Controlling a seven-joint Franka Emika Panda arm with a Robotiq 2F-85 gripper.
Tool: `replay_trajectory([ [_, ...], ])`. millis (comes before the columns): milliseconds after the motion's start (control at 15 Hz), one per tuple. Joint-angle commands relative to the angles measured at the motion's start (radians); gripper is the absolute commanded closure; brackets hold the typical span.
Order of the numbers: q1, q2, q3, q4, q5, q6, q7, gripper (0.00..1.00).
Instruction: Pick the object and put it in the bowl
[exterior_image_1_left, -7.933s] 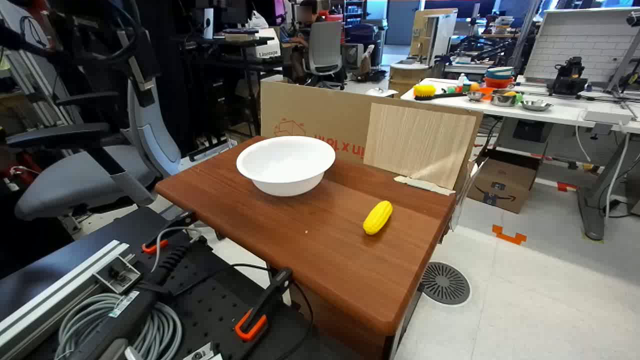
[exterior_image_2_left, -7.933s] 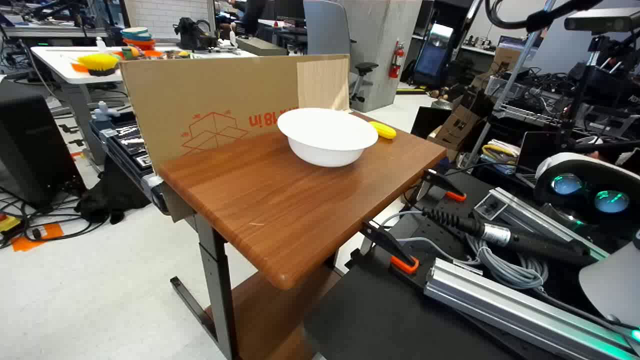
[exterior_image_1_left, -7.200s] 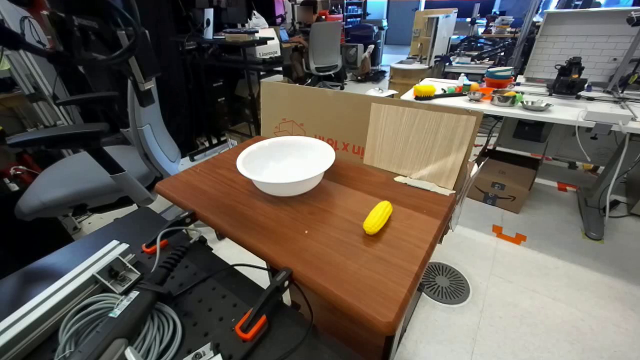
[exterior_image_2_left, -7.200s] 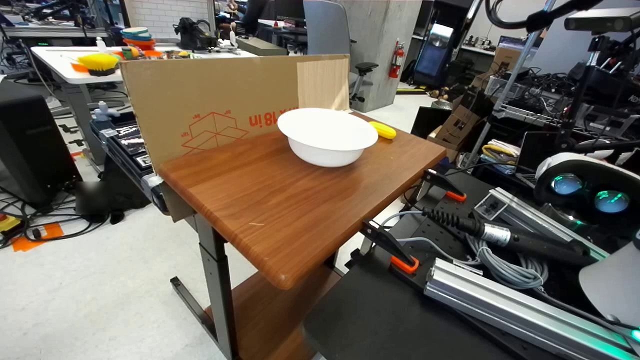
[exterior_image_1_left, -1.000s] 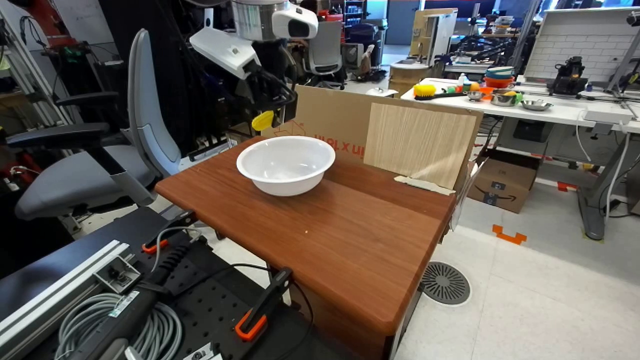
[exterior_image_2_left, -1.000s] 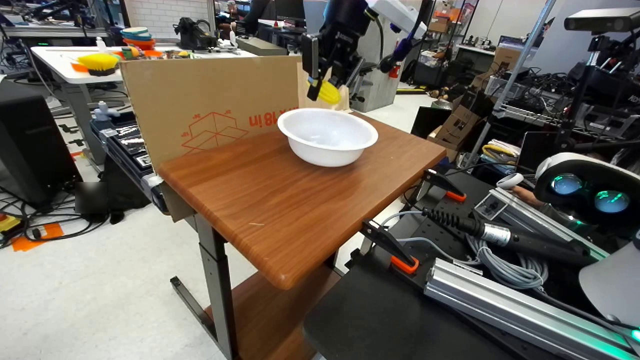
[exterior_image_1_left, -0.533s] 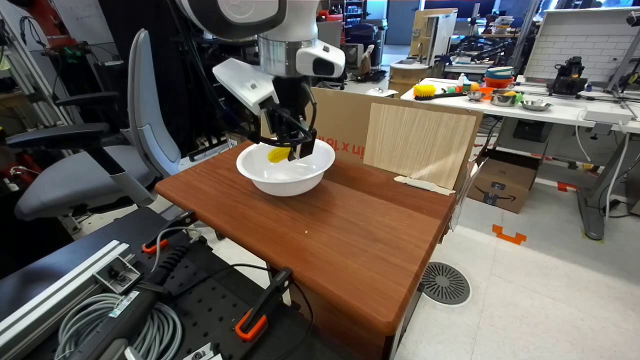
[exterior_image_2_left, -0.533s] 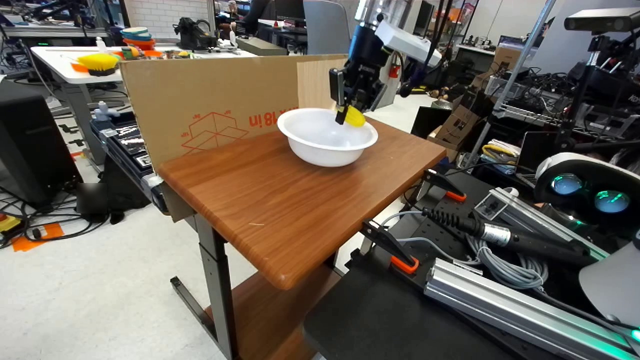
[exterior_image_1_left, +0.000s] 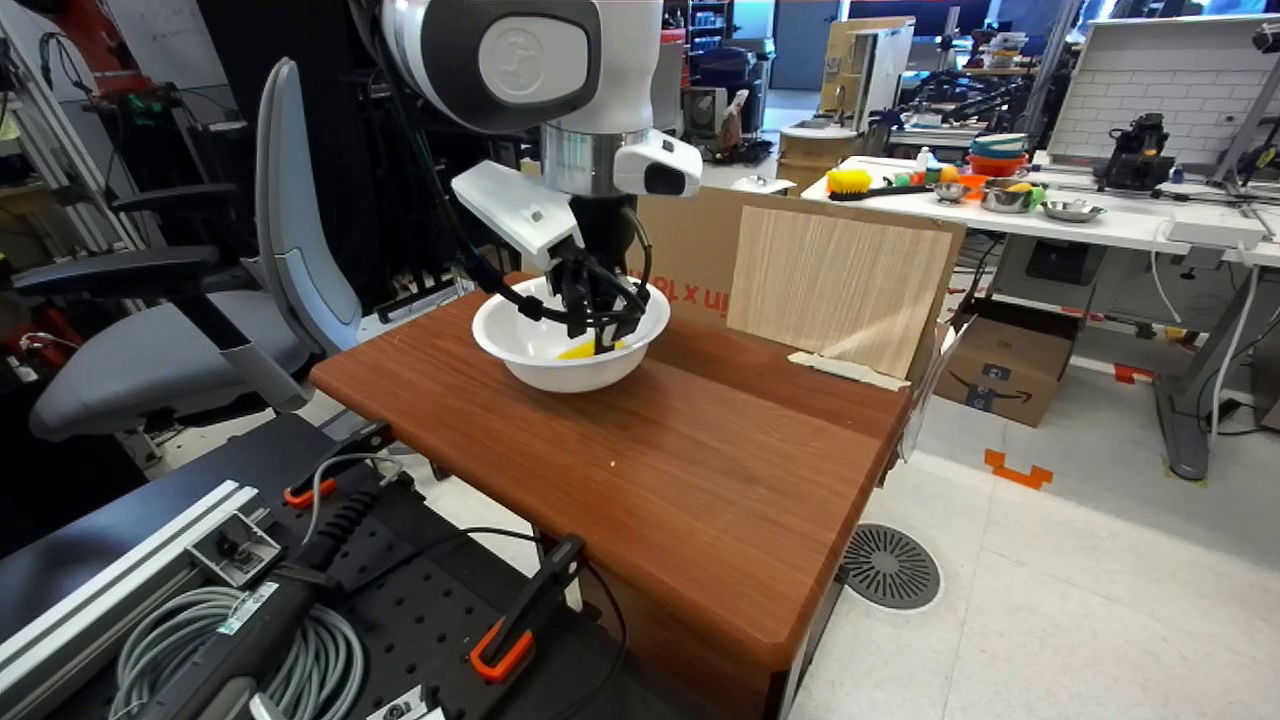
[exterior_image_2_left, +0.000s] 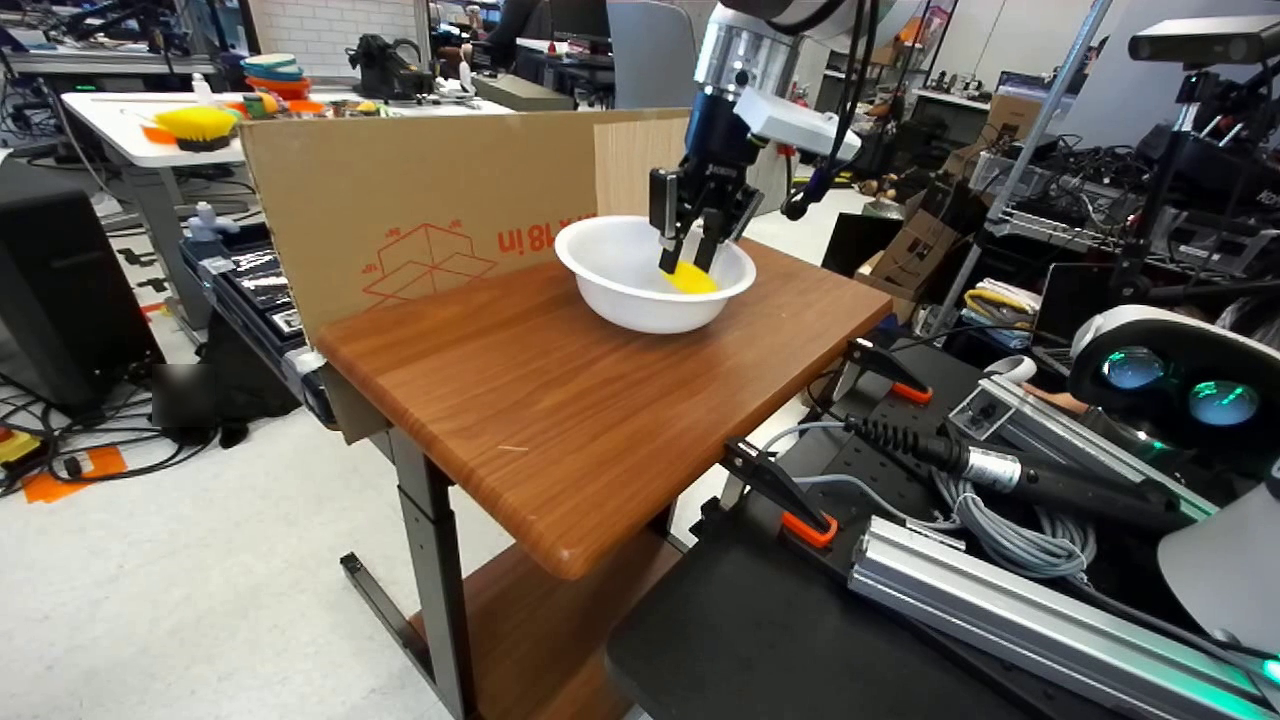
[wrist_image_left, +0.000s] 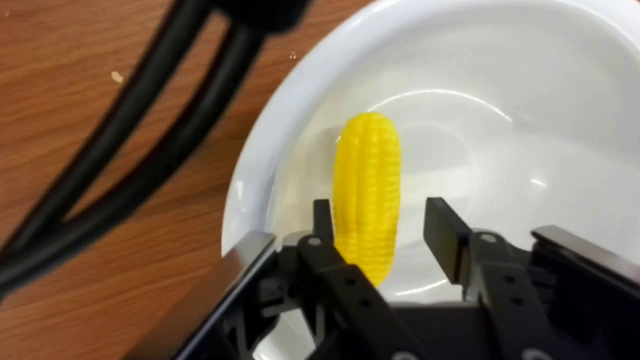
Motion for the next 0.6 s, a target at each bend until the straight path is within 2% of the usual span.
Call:
replay_trajectory([
  [0, -0.002, -0.017, 0.005, 0.015, -0.035, 0.011, 0.023, 0.17],
  [200, -0.011, -0.084, 0.016, -0.006, -0.013, 0.0, 0.003, 0.0],
  [400, -0.015, -0.177, 0.014, -0.054, -0.006, -0.015, -0.011, 0.0],
  [467, -0.008, -0.088, 0.013, 0.006, -0.007, -0.003, 0.004, 0.0],
  [533, -0.007, -0.113, 0.011, -0.006, -0.006, -0.004, 0.003, 0.0],
])
